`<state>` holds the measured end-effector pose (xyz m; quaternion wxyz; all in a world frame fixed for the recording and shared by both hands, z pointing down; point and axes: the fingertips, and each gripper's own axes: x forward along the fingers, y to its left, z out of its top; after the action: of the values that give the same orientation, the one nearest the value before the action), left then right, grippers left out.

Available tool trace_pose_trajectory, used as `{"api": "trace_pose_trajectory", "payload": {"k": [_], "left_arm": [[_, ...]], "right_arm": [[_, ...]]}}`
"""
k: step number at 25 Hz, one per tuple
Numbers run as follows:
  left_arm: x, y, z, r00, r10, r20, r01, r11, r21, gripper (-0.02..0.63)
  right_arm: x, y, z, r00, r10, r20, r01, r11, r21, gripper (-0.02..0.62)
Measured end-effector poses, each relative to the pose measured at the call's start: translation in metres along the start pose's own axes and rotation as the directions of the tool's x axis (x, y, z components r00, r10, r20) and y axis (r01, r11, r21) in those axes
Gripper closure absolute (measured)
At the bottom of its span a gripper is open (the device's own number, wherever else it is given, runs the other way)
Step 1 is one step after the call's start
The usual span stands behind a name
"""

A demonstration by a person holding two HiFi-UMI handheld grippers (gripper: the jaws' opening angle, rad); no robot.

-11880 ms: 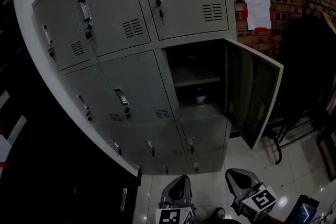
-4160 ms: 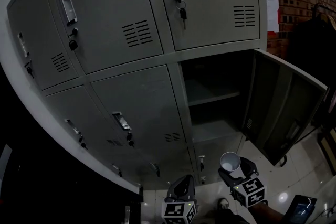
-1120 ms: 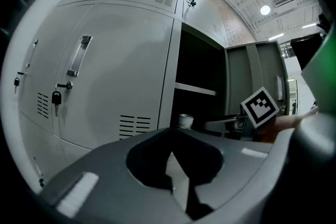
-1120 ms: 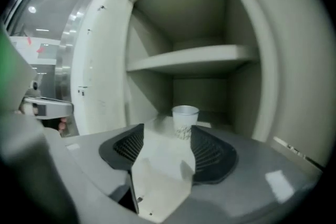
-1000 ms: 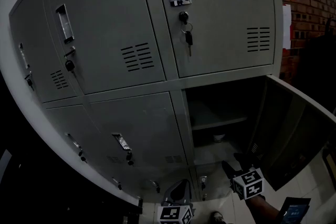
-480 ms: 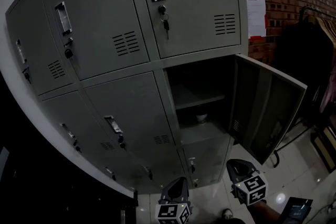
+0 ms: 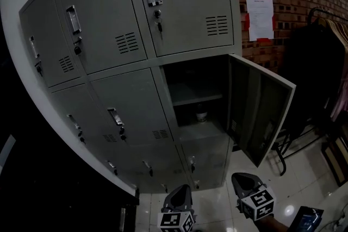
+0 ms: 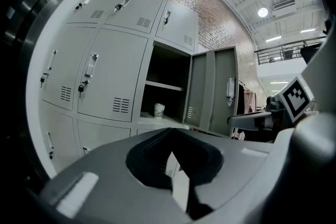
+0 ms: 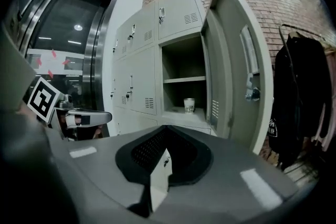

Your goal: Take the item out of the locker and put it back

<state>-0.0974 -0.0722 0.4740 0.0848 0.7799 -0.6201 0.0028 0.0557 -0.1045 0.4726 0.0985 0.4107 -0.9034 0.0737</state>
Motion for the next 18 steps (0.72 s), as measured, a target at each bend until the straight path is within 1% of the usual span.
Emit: {"api": "trace_pose_trajectory", "payload": {"k": [5, 9, 13, 18], "left_arm": [[-0.020, -0.033, -0.009, 0.999, 0.045, -0.010, -0.045, 0.999, -0.009, 0.607], [-0.032, -0.056, -0.014, 0.998, 0.061, -0.016, -0.061, 0.998, -0.008, 0.607], [-0.041, -0.068, -0.019, 0.998, 0.055, -0.025, -0.054, 0.998, 0.006, 0.607], [-0.046, -0.069, -0.016, 0.999, 0.032, -0.020, -0.031, 0.999, 0.029, 0.607]], "right_arm": [[-0.037, 0.002, -0.015, 0.998, 0.054, -0.014, -0.054, 0.999, 0.006, 0.604], [-0.058, 0.003, -0.025, 0.996, 0.086, -0.025, -0.086, 0.996, 0.011, 0.604], [-0.073, 0.005, -0.034, 0.995, 0.091, -0.029, -0.091, 0.995, 0.031, 0.604], [-0.085, 0.011, -0.036, 0.997, 0.076, -0.019, -0.075, 0.995, 0.059, 0.604]]}}
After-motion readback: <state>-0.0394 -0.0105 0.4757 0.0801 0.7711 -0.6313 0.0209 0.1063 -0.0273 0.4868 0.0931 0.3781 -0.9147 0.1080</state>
